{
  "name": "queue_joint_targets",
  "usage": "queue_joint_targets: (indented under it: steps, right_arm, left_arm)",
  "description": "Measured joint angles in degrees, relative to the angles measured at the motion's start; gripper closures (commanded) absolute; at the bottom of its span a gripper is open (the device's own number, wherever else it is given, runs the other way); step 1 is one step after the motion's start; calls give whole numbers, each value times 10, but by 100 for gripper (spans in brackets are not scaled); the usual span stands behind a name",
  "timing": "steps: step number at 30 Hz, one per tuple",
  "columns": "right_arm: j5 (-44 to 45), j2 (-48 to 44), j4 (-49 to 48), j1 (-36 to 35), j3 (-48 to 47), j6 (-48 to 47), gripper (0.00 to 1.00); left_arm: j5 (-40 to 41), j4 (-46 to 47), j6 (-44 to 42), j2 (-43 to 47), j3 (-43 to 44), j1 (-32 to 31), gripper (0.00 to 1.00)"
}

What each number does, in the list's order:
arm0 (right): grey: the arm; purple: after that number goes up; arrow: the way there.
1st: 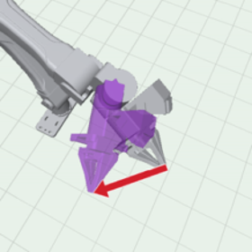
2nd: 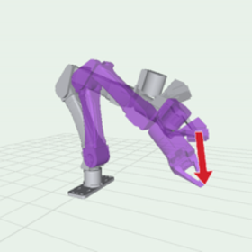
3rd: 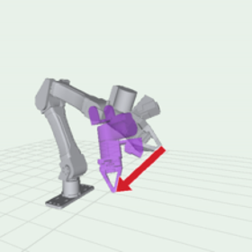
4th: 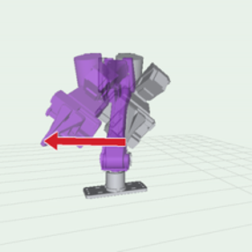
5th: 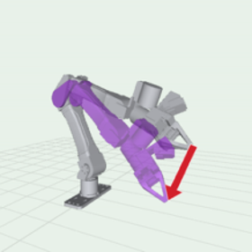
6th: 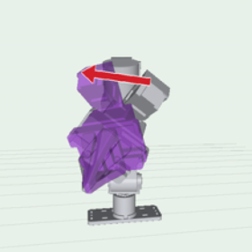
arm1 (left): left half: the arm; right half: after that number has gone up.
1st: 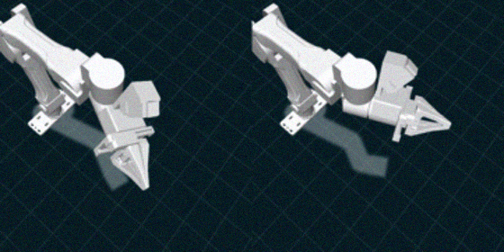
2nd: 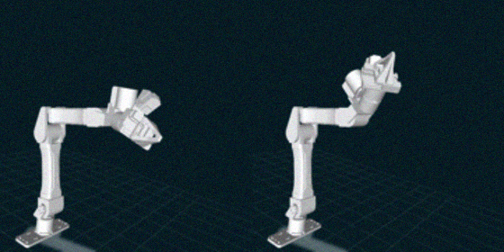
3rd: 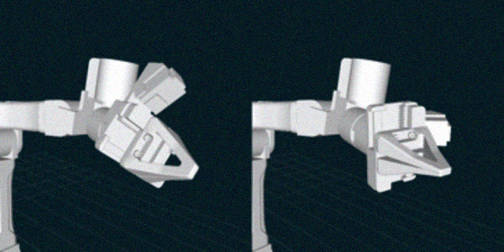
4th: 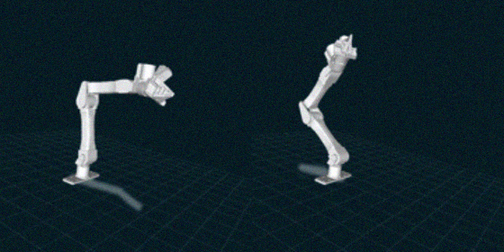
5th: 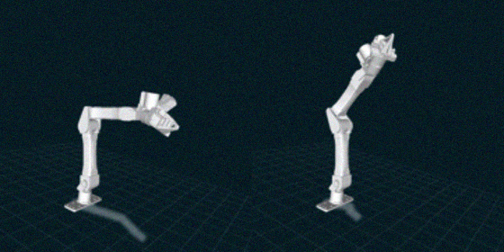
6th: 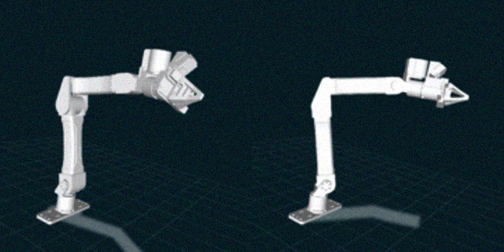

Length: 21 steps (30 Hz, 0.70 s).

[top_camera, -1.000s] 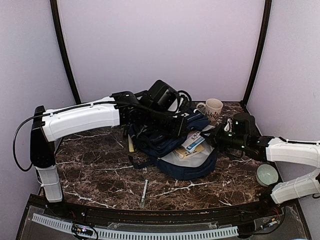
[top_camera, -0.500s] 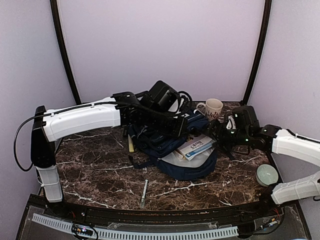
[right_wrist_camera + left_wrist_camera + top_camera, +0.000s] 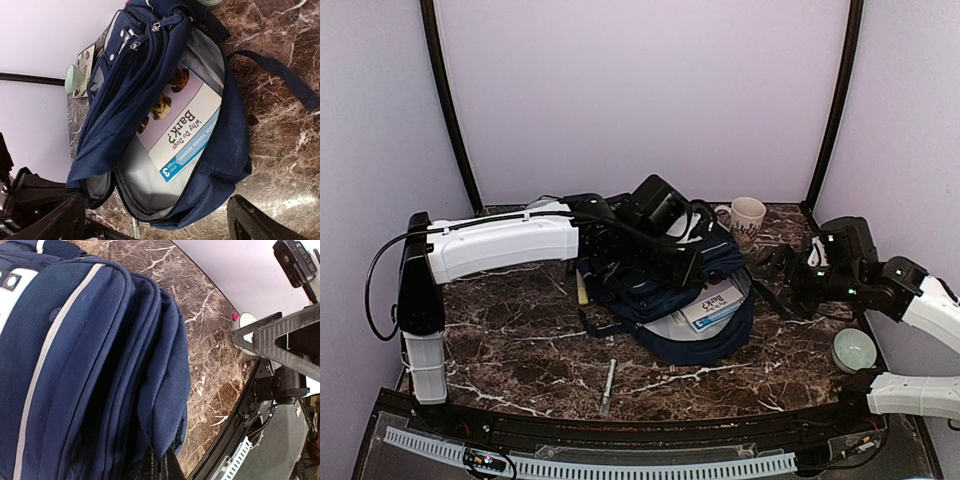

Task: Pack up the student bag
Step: Place the largest pocket of the bag in the student bag.

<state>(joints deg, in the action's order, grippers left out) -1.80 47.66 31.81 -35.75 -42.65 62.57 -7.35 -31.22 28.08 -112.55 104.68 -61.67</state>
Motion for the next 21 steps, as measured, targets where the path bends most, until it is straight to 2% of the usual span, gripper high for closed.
queue_joint_targets:
  steps: [2, 3, 7, 10, 14, 19, 21]
  right_arm:
    - [0, -4, -1, 0, 0, 23, 0]
    - [-1, -4, 0, 0, 0, 35, 0]
    - [0, 9, 19, 0, -11, 82, 0]
    - [0, 28, 38, 0, -40, 101, 0]
    - [2, 76, 63, -3, -107, 115, 0]
    - [12, 115, 70, -23, -153, 120, 0]
    - [19, 127, 70, -31, -157, 121, 0]
  left_arm:
    - [-12, 1, -9, -14, 10, 0, 94]
    - [-17, 1, -12, -20, 14, 1, 87]
    - [-41, 1, -32, -48, 40, 4, 38]
    - [-56, 2, -51, -53, 55, 4, 19]
    - [-61, 3, -83, -37, 56, 5, 10]
    - [-37, -10, -127, 25, 22, 7, 8]
    - [-14, -18, -147, 73, -18, 8, 10]
